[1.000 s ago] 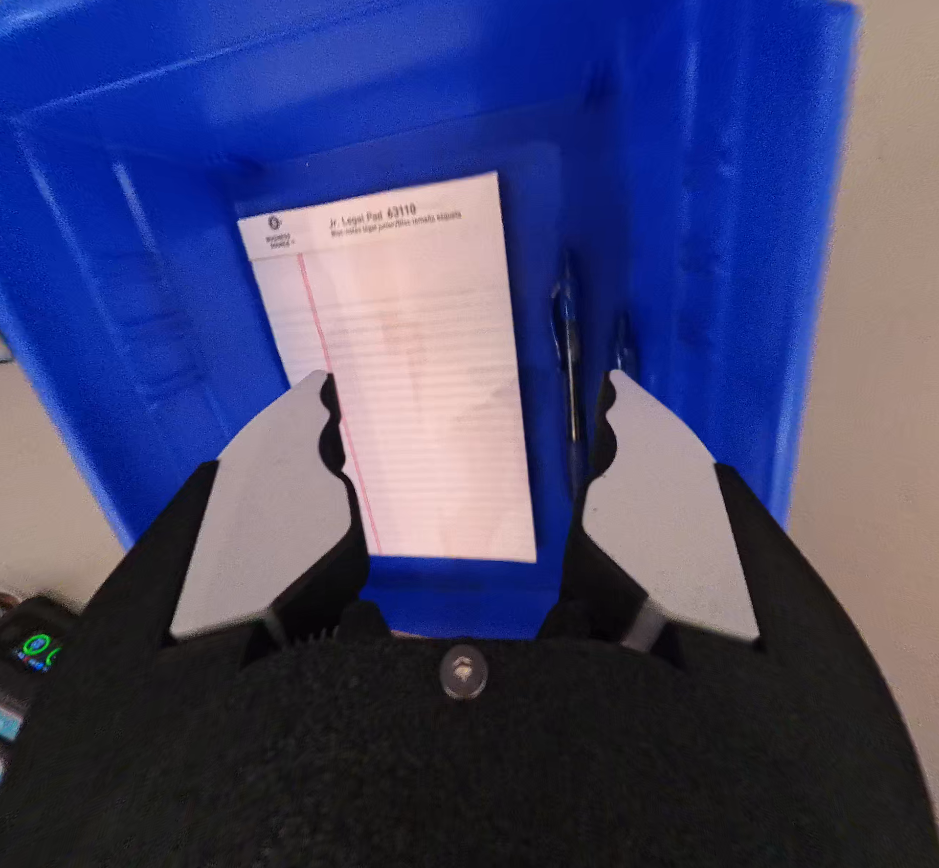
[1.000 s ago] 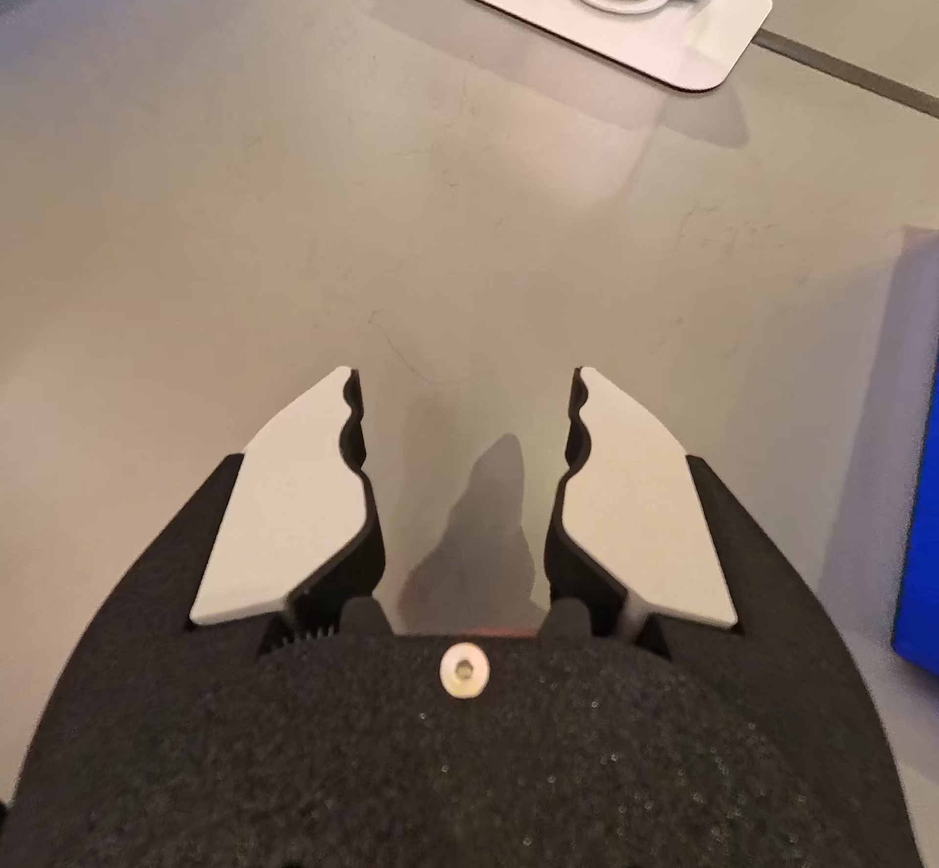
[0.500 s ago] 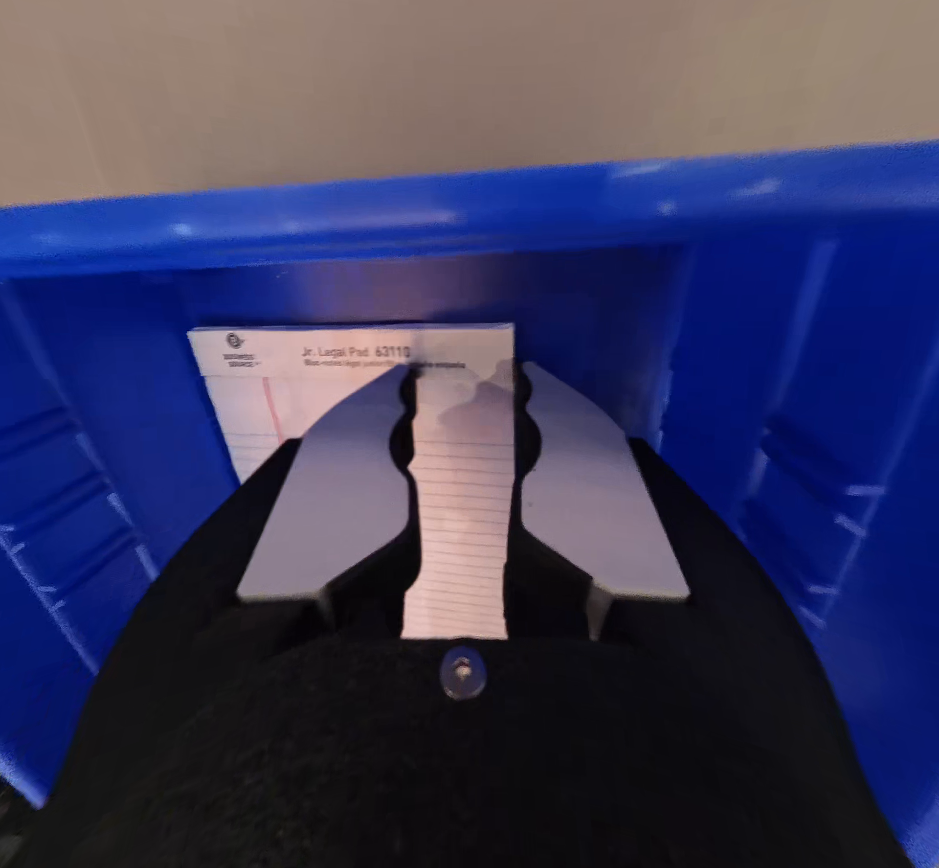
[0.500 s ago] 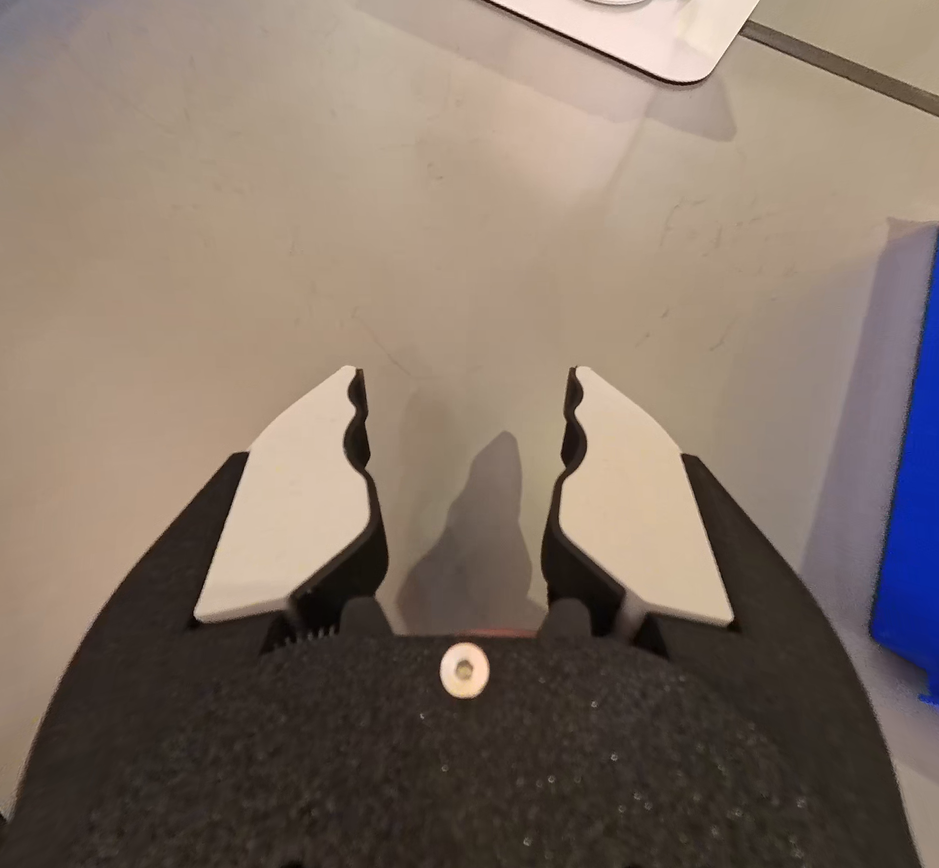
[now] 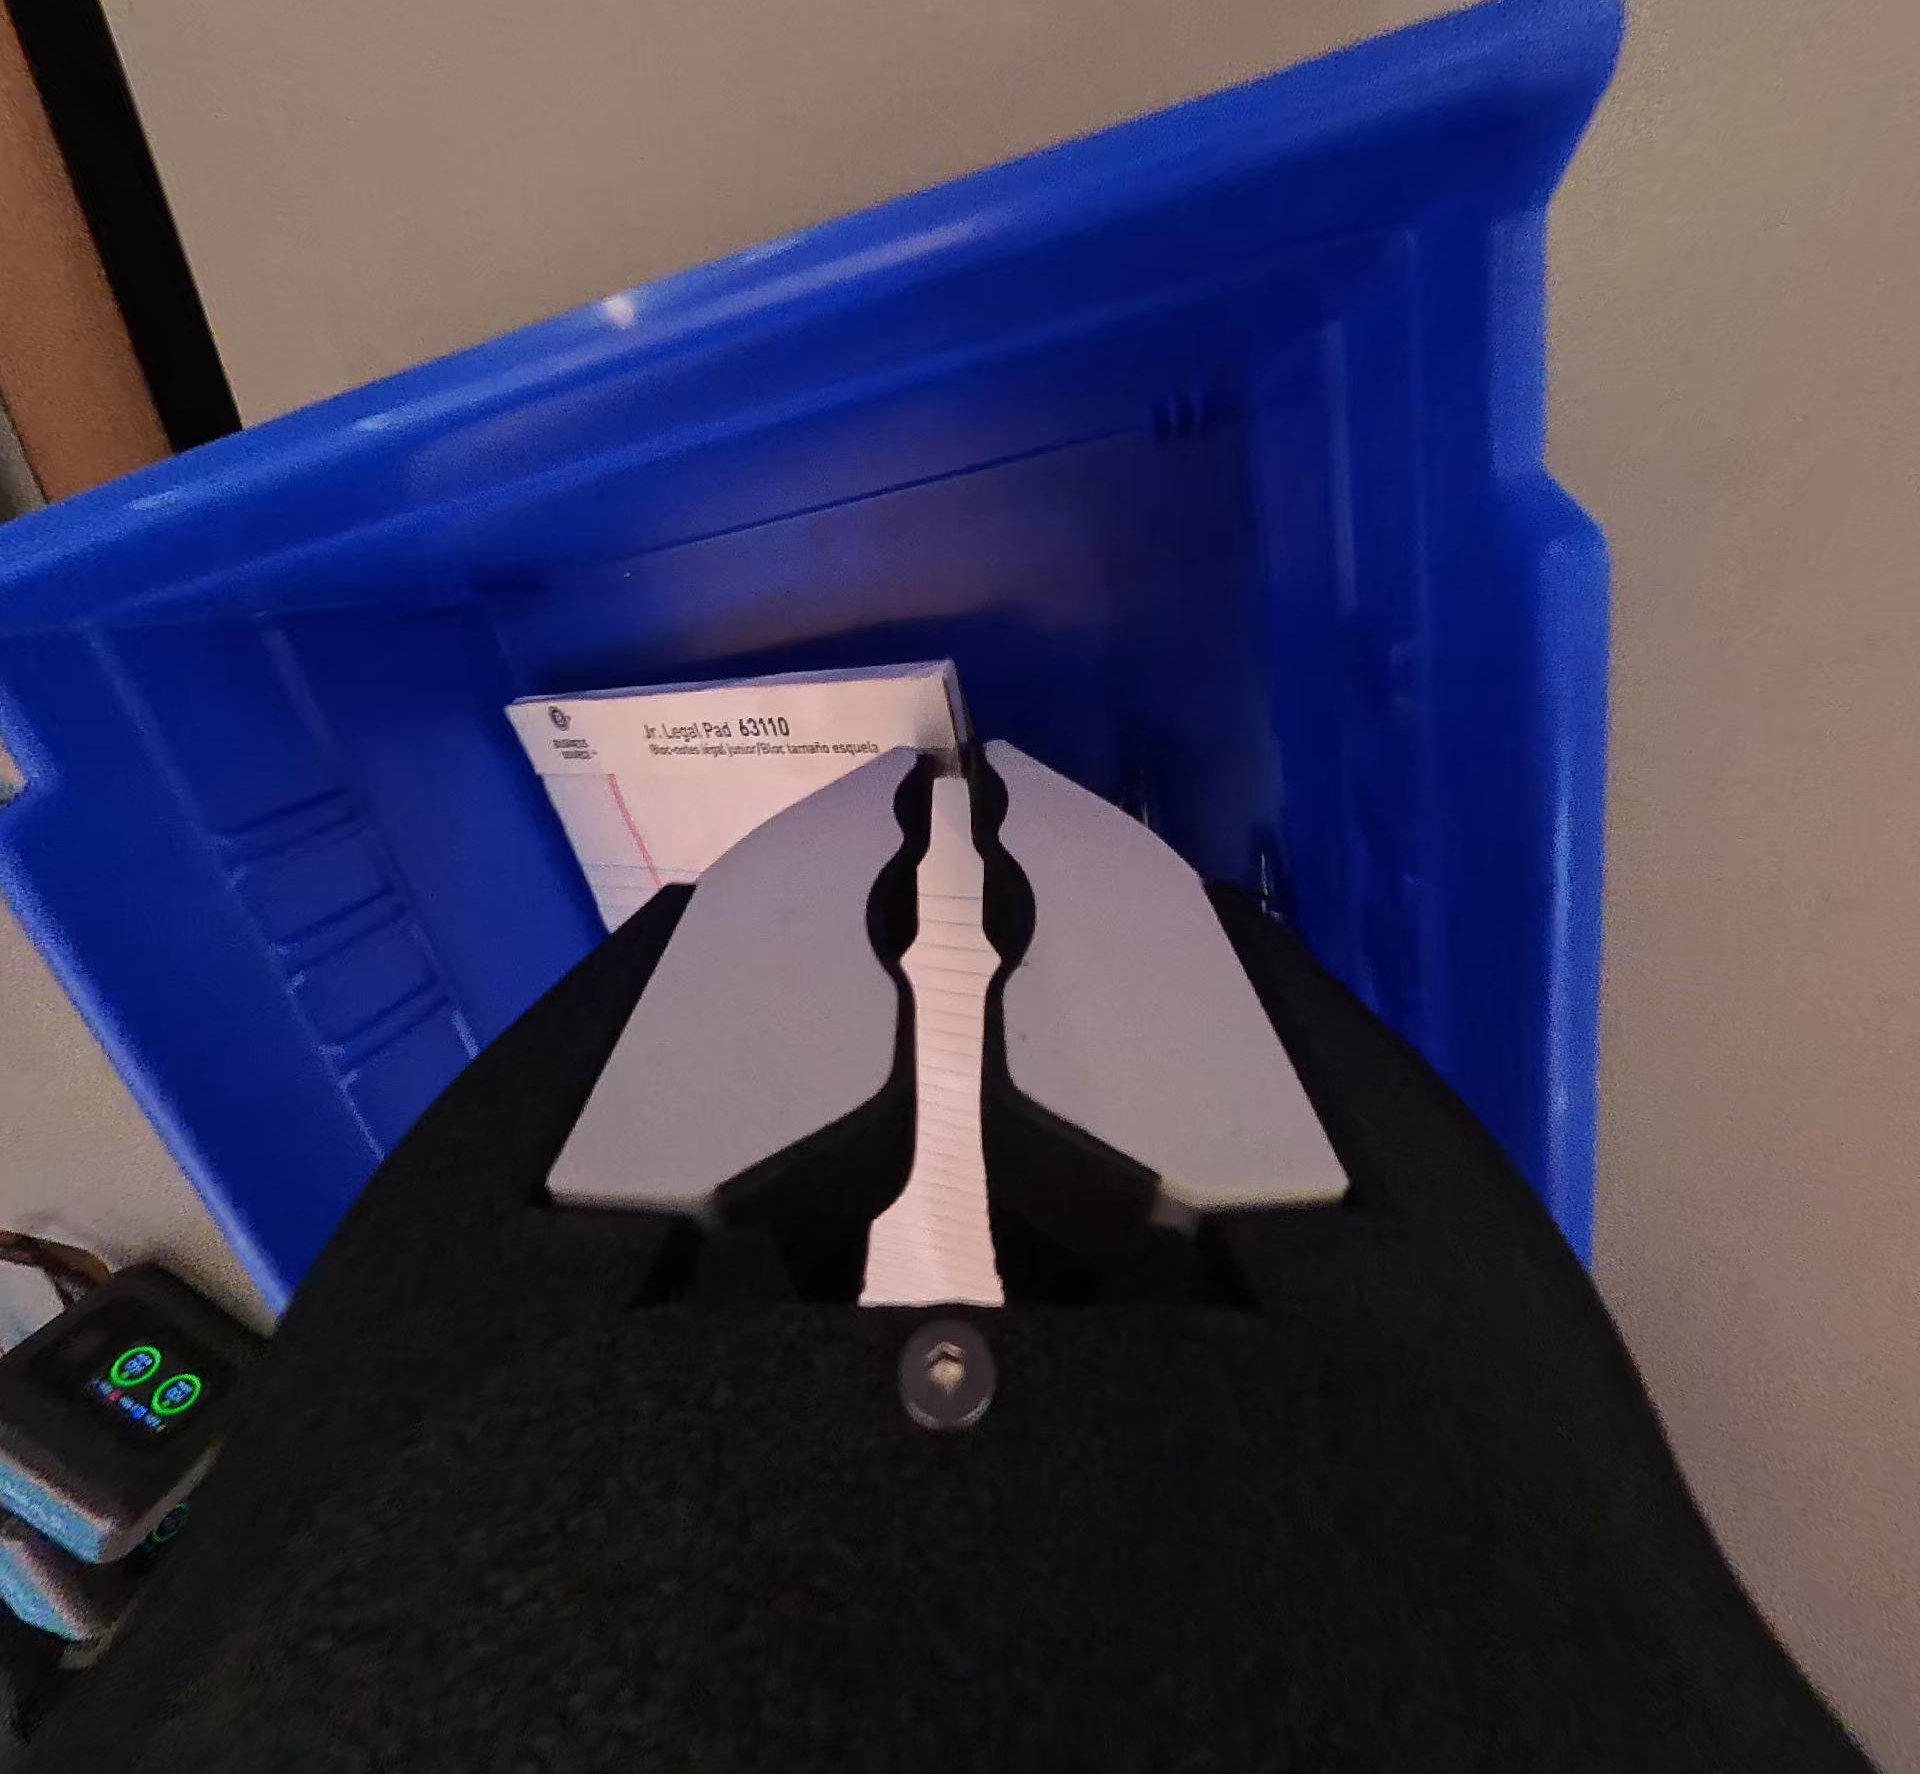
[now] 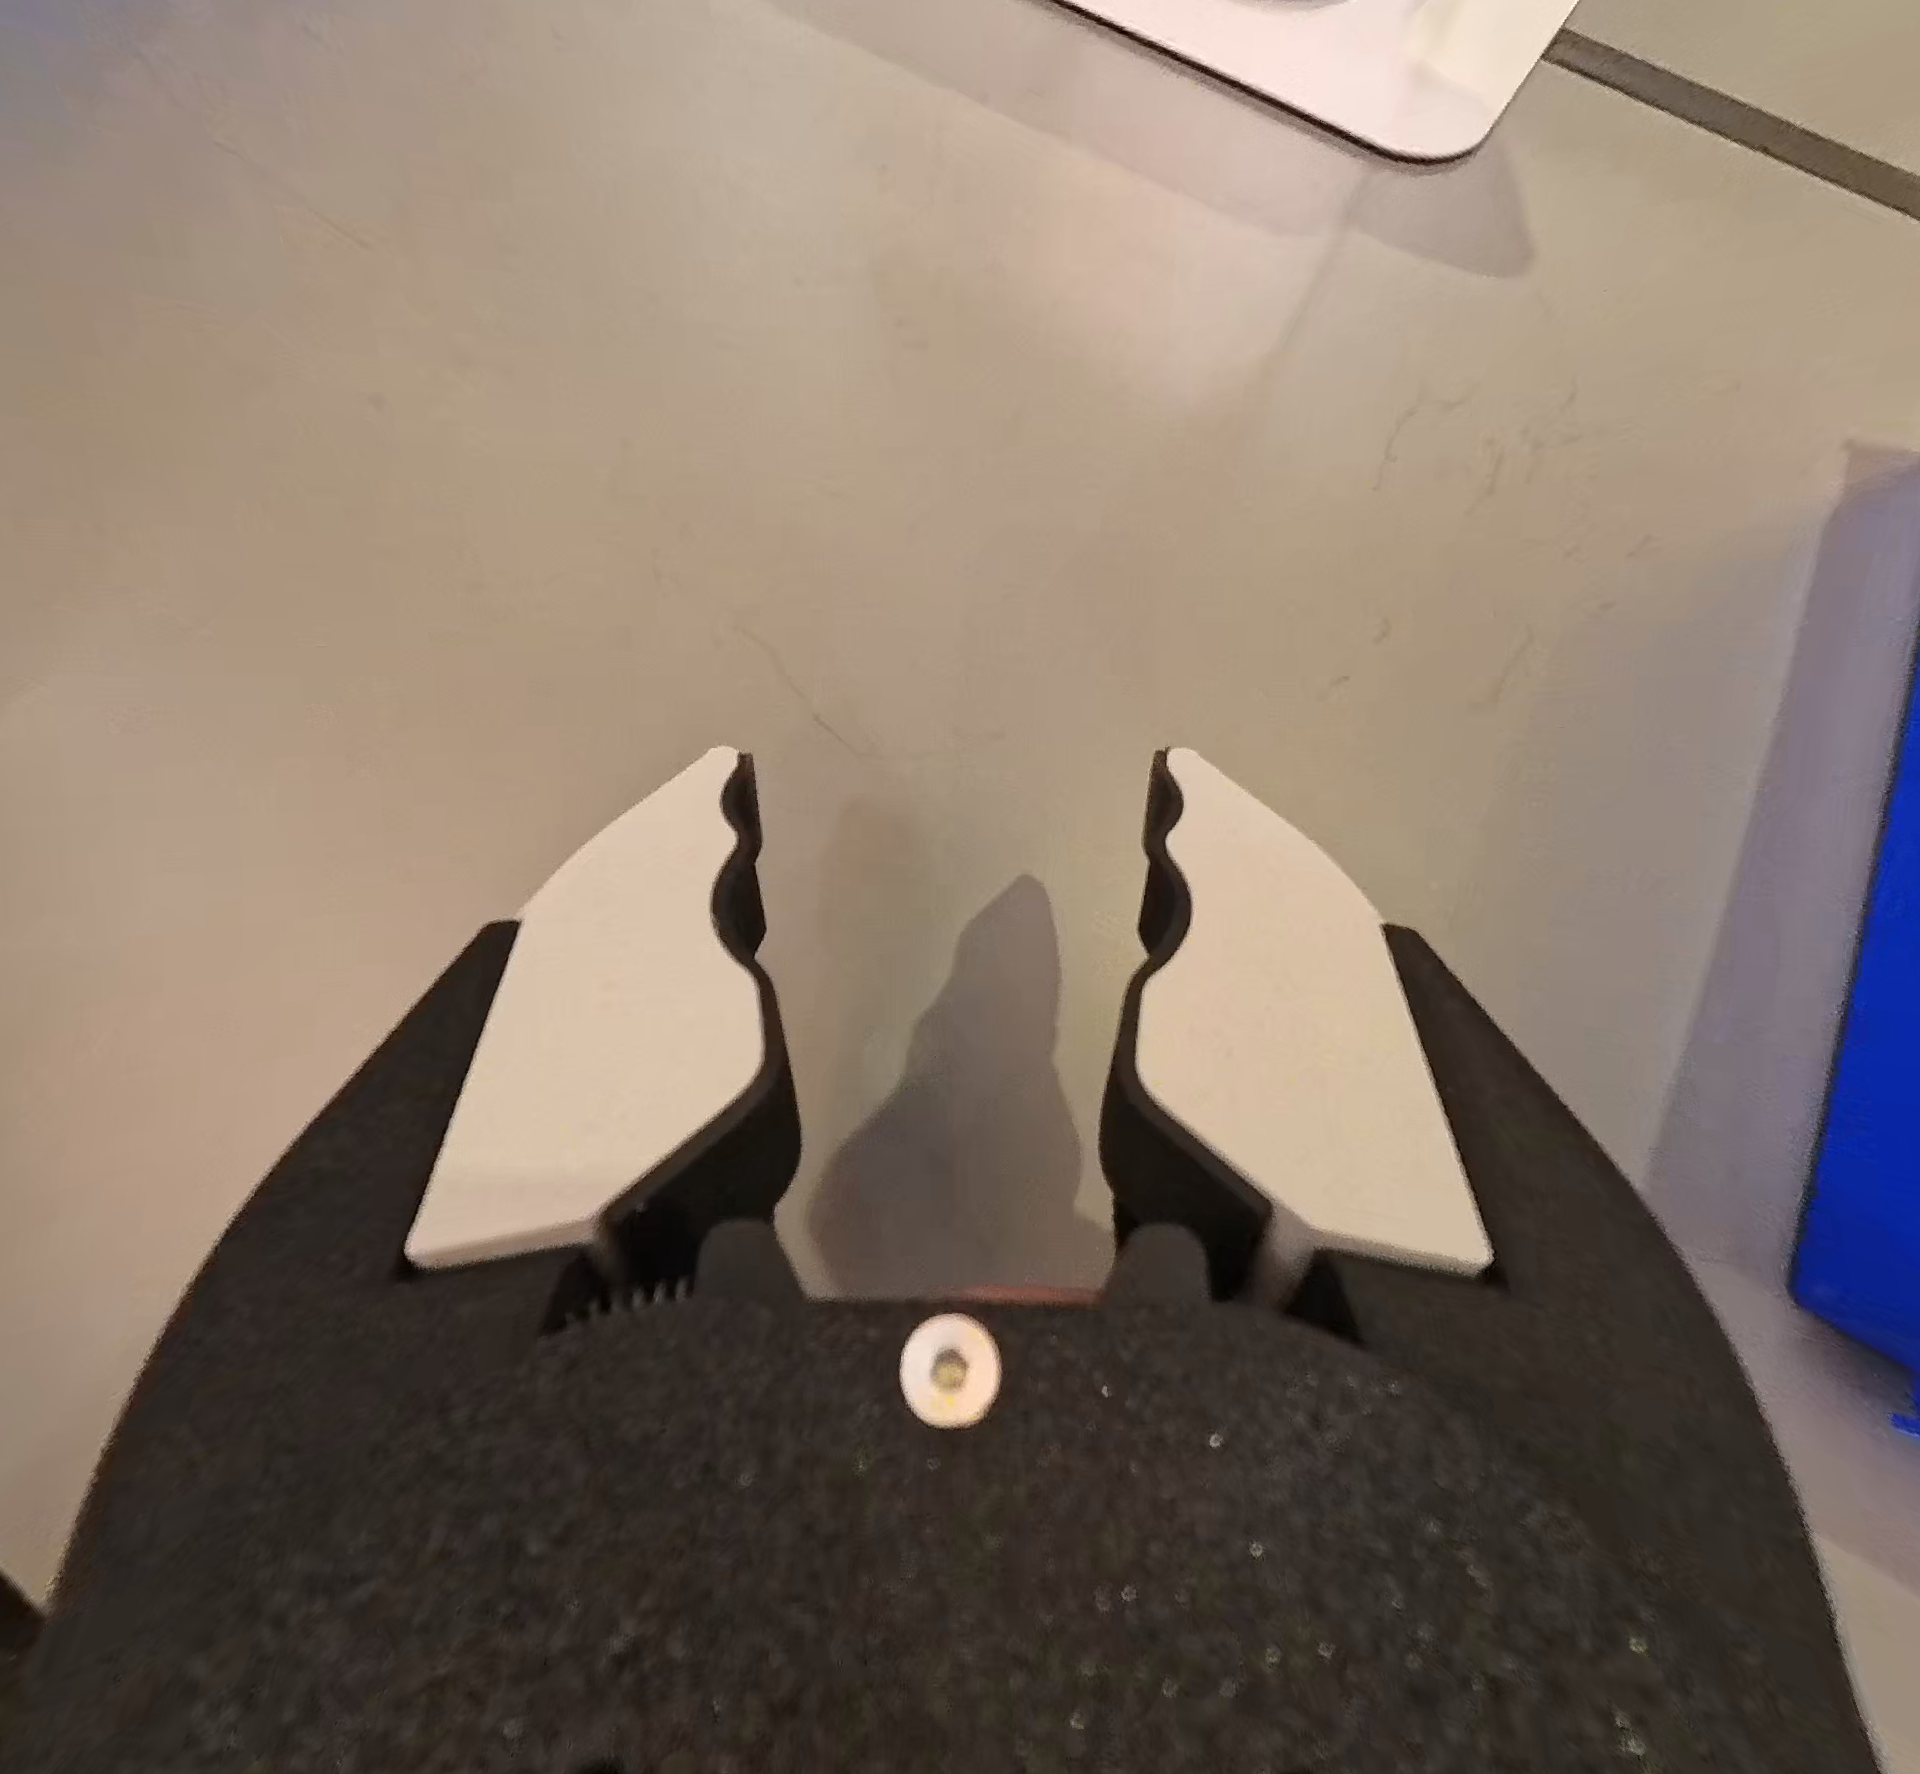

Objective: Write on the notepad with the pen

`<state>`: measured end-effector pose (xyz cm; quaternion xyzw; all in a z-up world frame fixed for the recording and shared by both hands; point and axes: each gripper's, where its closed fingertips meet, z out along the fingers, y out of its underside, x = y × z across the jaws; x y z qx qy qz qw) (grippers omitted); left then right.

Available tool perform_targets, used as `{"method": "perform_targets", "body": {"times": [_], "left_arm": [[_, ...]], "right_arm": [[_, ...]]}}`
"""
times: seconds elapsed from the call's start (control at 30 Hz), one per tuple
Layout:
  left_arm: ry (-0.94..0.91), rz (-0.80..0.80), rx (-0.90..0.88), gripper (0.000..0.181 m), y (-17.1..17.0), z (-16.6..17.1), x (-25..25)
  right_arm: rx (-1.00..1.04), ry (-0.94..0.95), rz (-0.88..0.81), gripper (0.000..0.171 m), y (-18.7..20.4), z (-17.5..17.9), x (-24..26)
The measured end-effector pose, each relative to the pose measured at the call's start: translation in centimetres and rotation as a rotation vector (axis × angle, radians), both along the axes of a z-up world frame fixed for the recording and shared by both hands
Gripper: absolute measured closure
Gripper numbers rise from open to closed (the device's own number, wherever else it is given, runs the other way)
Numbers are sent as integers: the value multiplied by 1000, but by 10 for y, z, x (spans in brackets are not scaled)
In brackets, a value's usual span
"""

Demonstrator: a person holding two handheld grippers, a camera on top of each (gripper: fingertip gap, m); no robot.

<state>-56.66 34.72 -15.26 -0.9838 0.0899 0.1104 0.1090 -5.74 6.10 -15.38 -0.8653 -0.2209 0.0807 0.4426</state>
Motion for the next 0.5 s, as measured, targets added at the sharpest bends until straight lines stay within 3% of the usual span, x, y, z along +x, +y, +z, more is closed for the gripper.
{"method": "perform_targets", "body": {"times": [0.03, 0.5], "left_arm": [[-10, -2, 3, 175, -2, 4, 0], [-104, -103, 141, 179, -43, 80, 12]], "right_arm": [[1, -1, 1, 100, 0, 1, -1], [21, -3, 17, 101, -4, 12, -9]]}}
